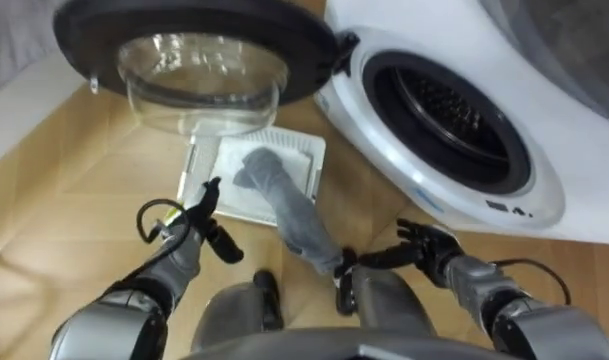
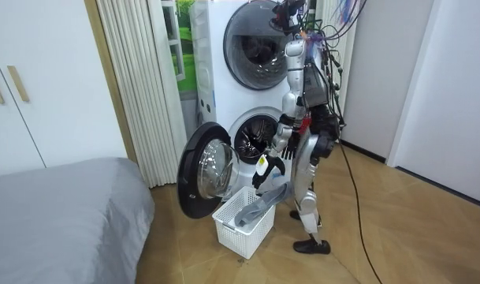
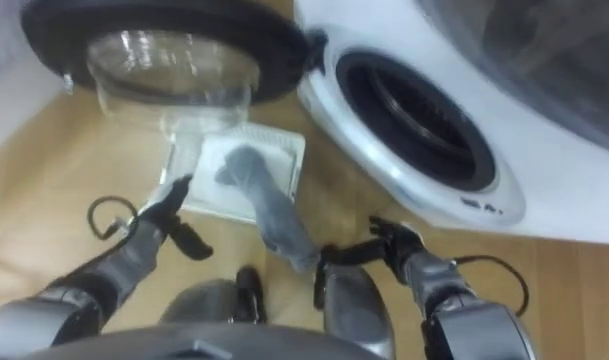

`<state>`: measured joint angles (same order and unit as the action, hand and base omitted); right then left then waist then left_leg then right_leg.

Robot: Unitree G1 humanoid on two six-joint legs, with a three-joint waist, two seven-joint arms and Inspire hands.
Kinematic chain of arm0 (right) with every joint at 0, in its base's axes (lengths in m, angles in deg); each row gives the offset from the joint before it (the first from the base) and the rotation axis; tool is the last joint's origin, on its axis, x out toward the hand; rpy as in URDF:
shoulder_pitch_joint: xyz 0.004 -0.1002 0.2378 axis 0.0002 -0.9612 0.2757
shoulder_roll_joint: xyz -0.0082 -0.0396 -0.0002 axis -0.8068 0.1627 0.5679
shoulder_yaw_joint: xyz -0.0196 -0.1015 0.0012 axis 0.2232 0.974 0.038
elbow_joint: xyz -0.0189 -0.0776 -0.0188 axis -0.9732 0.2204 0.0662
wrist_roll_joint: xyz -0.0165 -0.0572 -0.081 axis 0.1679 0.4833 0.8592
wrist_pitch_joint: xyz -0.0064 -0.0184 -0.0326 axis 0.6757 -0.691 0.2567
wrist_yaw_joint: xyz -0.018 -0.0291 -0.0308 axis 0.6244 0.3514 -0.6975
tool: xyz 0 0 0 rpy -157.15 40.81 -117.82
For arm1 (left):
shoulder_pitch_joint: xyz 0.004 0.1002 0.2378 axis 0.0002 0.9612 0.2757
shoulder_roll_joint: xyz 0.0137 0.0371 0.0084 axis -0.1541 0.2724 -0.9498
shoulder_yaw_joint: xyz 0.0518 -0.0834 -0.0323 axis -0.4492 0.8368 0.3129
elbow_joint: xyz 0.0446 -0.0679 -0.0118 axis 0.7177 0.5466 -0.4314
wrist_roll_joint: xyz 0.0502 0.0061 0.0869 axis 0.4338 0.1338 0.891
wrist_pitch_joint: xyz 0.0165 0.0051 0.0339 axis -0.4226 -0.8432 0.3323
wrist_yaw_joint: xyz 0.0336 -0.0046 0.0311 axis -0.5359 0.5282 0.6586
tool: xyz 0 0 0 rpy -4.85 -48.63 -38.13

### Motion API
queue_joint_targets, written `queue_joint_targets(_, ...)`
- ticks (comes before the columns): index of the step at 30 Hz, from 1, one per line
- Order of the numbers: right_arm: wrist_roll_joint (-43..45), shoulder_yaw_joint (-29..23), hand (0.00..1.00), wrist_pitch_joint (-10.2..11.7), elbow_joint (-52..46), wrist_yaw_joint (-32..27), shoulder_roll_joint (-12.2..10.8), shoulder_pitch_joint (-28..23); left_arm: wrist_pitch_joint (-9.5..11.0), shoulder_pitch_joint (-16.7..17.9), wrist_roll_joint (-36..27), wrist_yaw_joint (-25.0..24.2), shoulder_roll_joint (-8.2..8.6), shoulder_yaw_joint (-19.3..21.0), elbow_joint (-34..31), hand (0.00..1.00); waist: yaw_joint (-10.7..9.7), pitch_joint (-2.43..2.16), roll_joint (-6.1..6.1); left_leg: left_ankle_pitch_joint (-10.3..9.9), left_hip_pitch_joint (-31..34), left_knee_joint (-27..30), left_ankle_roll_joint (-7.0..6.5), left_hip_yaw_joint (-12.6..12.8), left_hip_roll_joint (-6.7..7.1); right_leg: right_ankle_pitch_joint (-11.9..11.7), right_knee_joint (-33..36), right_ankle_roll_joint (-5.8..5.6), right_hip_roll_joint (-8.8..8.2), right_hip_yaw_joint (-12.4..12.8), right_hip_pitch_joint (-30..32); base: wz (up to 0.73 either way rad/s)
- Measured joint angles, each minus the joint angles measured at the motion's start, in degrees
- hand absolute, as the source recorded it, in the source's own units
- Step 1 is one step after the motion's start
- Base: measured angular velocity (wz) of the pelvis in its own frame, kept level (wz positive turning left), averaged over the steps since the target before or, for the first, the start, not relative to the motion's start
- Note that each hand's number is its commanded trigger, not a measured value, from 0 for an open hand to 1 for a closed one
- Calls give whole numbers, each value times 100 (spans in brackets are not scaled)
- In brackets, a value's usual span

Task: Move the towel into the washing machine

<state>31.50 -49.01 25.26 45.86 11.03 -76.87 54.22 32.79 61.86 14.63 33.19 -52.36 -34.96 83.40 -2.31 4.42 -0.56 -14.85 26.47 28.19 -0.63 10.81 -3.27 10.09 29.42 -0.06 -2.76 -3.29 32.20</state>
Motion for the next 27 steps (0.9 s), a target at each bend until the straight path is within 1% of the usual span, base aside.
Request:
queue_joint_targets(1, -43, 55, 0, 28, -13, -92, 3, 82, 2, -108, 12, 67, -11, -142, -18, 0, -11, 21, 14, -24, 317, 261, -26, -1, -13, 7, 171, 11, -11, 8, 275, 0)
queue_joint_targets(2, -55, 84, 0, 29, -29, -137, 3, 118, 12, -158, 18, 109, -23, -209, -28, 0, -13, 33, 14, -44, 465, 386, -32, 5, -28, 16, 274, 26, -15, 14, 420, 0)
queue_joint_targets(4, -67, 125, 0, 61, -222, -223, 6, 215, 42, -408, 252, 270, -102, -373, -33, 0, -40, 101, 18, -176, 1092, 904, -53, -1, -102, 47, 694, 66, -26, -7, 1029, -10)
queue_joint_targets(5, -82, 132, 0, 71, -268, -239, 7, 243, 44, -483, 317, 316, -118, -382, -33, 0, -48, 106, 14, -214, 1272, 1034, -62, 0, -117, 52, 796, 72, -26, -11, 1215, -11)
queue_joint_targets(6, -179, 201, 0, 108, -294, -270, 19, 309, 47, -622, 399, 426, -129, -446, -38, 0, -73, 109, 13, -290, 1602, 1252, -90, 2, -136, 89, 976, 115, -27, 2, 1531, -11)
queue_joint_targets(7, -328, 232, 0, 122, -341, -271, 32, 351, 66, -766, 404, 527, -141, -552, -69, 0, -82, 114, 5, -387, 1924, 1492, -110, 4, -157, 131, 1177, 130, -33, 8, 1860, -11)
queue_joint_targets(8, -393, 241, 0, 122, -371, -270, 35, 365, 93, -836, 405, 586, -147, -589, -76, 0, -92, 115, 2, -447, 2090, 1631, -119, 9, -186, 152, 1300, 155, -31, 11, 2032, -12)
queue_joint_targets(9, -549, 264, 0, 122, -451, -257, 27, 416, 121, -975, 403, 676, -185, -718, -88, 0, -142, 125, -11, -569, 2413, 1896, -150, 10, -214, 192, 1582, 197, -34, 26, 2374, -7)
queue_joint_targets(10, -665, 270, 0, 124, -492, -237, 18, 446, 123, -1032, 408, 710, -214, -775, -113, 0, -189, 135, -29, -598, 2577, 2045, -157, 3, -221, 225, 1695, 209, -40, 50, 2541, -4)
queue_joint_targets(11, -947, 307, 0, 160, -553, -180, 15, 523, 128, -1127, 460, 778, -252, -885, -153, 0, -276, 147, -45, -660, 2872, 2327, -177, -3, -235, 271, 1960, 194, -34, 143, 2844, -3)
queue_joint_targets(12, -1273, 411, 0, 191, -568, -135, 25, 612, 155, -1235, 535, 869, -282, -1032, -160, 0, -337, 147, -43, -725, 3163, 2612, -171, 10, -322, 295, 2188, 170, 3, 185, 3125, -6)
queue_joint_targets(13, -1422, 450, 0, 195, -568, -126, 19, 665, 169, -1282, 555, 912, -302, -1086, -163, 0, -359, 147, -43, -742, 3311, 2744, -179, 12, -349, 310, 2284, 160, 7, 205, 3272, -17)
queue_joint_targets(14, -1739, 476, 0, 235, -568, -82, 18, 729, 170, -1380, 629, 995, -329, -1201, -167, 0, -381, 148, -42, -773, 3569, 2971, -200, 14, -413, 312, 2430, 173, -1, 185, 3518, -15)
queue_joint_targets(15, -2090, 492, 0, 261, -556, -33, 28, 771, 168, -1465, 636, 1071, -341, -1338, -174, 0, -431, 148, -41, -787, 3798, 3149, -225, 4, -415, 296, 2568, 187, -24, 160, 3732, -9)
queue_joint_targets(16, -2470, 492, 0, 261, -557, 45, 40, 796, 166, -1551, 643, 1128, -352, -1481, -177, 0, -498, 147, -37, -790, 4014, 3296, -232, -11, -450, 285, 2687, 185, -27, 161, 3939, 0)
queue_joint_targets(19, -3288, 593, 0, 329, -569, 203, 84, 833, 165, -1680, 761, 1338, -374, -1796, -179, 0, -560, 147, -37, -818, 4444, 3627, -248, -24, -545, 260, 2917, 214, -5, 127, 4341, -10)
queue_joint_targets(20, -3409, 622, 0, 356, -568, 253, 102, 834, 163, -1698, 772, 1362, -374, -1874, -179, 0, -567, 146, -35, -832, 4508, 3676, -254, -22, -560, 255, 2960, 222, 1, 127, 4409, -14)
queue_joint_targets(21, -3545, 679, 0, 390, -580, 370, 126, 823, 165, -1723, 830, 1409, -388, -1974, -178, 0, -565, 147, -33, -867, 4614, 3778, -250, -20, -607, 244, 3016, 239, 39, 129, 4509, -18)
queue_joint_targets(22, -3607, 723, 0, 426, -603, 441, 144, 834, 168, -1740, 910, 1461, -418, -2056, -178, 0, -580, 146, -33, -905, 4701, 3867, -253, -20, -622, 243, 3072, 243, 87, 145, 4599, -16)
queue_joint_targets(26, -3697, 784, 0, 532, -759, 523, 192, 838, 172, -1883, 1016, 1536, -490, -2131, -176, 0, -680, 146, -33, -966, 4922, 4027, -246, -21, -621, 270, 3268, 268, 99, 151, 4849, 0)
queue_joint_targets(27, -3817, 796, 0, 555, -764, 544, 193, 838, 173, -1926, 1014, 1593, -511, -2180, -175, 0, -709, 146, -34, -1005, 4970, 4091, -237, -29, -623, 293, 3351, 306, 91, 144, 4904, 0)
